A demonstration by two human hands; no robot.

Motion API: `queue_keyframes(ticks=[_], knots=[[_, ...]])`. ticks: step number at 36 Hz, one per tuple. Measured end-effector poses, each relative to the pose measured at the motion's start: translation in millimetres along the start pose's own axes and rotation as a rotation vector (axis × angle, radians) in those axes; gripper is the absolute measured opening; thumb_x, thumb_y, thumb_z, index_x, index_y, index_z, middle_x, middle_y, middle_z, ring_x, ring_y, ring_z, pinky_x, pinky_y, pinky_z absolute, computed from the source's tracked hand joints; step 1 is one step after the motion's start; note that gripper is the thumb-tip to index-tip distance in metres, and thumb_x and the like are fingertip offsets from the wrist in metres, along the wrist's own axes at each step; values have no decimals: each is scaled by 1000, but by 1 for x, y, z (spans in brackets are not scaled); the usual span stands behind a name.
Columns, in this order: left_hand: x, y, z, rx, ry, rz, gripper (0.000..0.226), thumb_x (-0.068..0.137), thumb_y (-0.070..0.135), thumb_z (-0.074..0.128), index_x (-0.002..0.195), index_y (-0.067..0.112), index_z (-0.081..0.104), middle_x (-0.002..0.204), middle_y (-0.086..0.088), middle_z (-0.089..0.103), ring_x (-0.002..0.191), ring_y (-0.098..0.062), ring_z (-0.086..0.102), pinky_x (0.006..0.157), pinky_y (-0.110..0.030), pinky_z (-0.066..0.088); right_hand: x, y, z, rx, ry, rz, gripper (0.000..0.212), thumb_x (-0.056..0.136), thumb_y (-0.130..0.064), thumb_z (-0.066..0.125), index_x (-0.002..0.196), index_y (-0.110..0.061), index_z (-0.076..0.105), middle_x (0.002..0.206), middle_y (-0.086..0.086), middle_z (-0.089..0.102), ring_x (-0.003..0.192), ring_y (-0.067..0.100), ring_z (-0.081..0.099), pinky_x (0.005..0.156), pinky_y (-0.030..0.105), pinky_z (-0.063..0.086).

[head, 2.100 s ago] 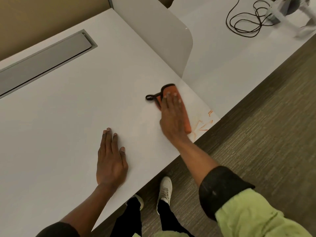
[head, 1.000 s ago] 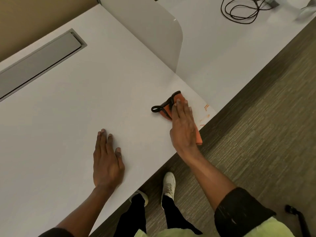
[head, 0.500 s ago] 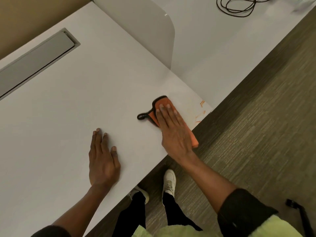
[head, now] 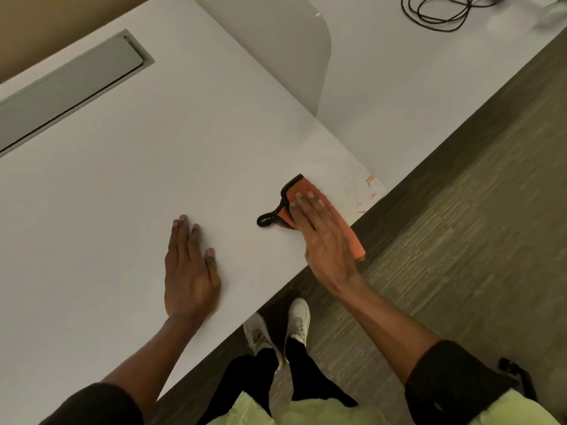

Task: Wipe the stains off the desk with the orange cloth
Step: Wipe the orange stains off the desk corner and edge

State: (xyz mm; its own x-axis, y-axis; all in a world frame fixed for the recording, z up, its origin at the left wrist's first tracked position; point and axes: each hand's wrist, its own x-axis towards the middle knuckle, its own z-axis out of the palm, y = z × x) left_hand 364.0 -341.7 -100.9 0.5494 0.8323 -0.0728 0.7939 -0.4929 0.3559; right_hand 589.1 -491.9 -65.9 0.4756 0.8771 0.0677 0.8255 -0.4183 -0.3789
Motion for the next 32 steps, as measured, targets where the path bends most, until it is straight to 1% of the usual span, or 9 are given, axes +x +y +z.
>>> queue_keyframes(ticks=[2, 7, 11, 15, 19, 23, 25, 29, 32], knots=[[1, 0, 0, -3, -6, -2, 63, 113, 39, 29, 170, 11, 29, 185, 0, 9, 171, -12, -2, 135, -35, 8, 20, 11, -4, -28, -4, 16, 67, 91, 13, 42, 156, -2, 46, 165, 19, 43, 158, 39, 34, 127, 55, 35], [2, -2, 0, 10, -21, 2, 65, 114, 40, 26, 171, 10, 25, 185, 0, 5, 171, -12, -5, 135, -37, 9, 48, 24, -8, -35, 82, 140, 64, 94, 17, 55, 155, -3, 49, 164, 17, 45, 157, 37, 37, 128, 51, 35], [1, -3, 0, 1, -30, 7, 65, 114, 39, 26, 171, 9, 25, 185, -1, 4, 171, -13, -6, 136, -38, 9, 15, 3, -4, -29, 89, 184, 68, 90, 18, 59, 154, -2, 49, 165, 18, 43, 158, 38, 34, 129, 53, 33], [2, -4, 2, -3, -43, -4, 65, 114, 38, 25, 171, 8, 25, 185, -1, 1, 171, -14, -7, 136, -40, 11, -21, -26, 4, -110, 50, 121, 74, 84, 15, 67, 154, -2, 49, 165, 20, 44, 157, 40, 36, 126, 56, 37], [2, -4, 2, -22, -48, 4, 65, 114, 40, 25, 171, 9, 24, 185, -1, 1, 171, -15, -6, 135, -41, 12, 15, -11, 3, -96, 82, 154, 66, 88, 19, 61, 151, 1, 53, 161, 21, 48, 154, 42, 40, 124, 55, 41], [2, -6, 2, -27, -49, 5, 66, 114, 40, 24, 172, 9, 23, 186, 0, 1, 171, -14, -7, 135, -43, 13, 75, 13, -1, -46, 89, 244, 65, 96, 18, 50, 157, -2, 44, 168, 16, 39, 161, 35, 28, 131, 46, 29], [2, -7, 2, -21, -44, 12, 65, 114, 40, 25, 172, 10, 22, 185, -1, 1, 171, -14, -7, 135, -43, 14, 90, 16, -1, -34, 88, 257, 63, 98, 16, 48, 158, -3, 44, 169, 16, 38, 162, 34, 27, 133, 45, 25], [2, -7, 4, -16, -26, 19, 64, 115, 39, 26, 172, 11, 22, 185, 0, 3, 171, -14, -4, 135, -43, 15, 57, 5, 1, -52, 118, 192, 60, 95, 17, 54, 152, -1, 52, 163, 18, 47, 156, 38, 39, 130, 51, 31], [3, -9, 4, -4, -16, 27, 64, 115, 40, 27, 172, 11, 23, 185, 0, 4, 171, -14, -3, 135, -44, 16, -1, -15, 7, -101, 88, 86, 68, 90, 13, 64, 154, -4, 50, 165, 16, 44, 158, 35, 35, 127, 53, 35]])
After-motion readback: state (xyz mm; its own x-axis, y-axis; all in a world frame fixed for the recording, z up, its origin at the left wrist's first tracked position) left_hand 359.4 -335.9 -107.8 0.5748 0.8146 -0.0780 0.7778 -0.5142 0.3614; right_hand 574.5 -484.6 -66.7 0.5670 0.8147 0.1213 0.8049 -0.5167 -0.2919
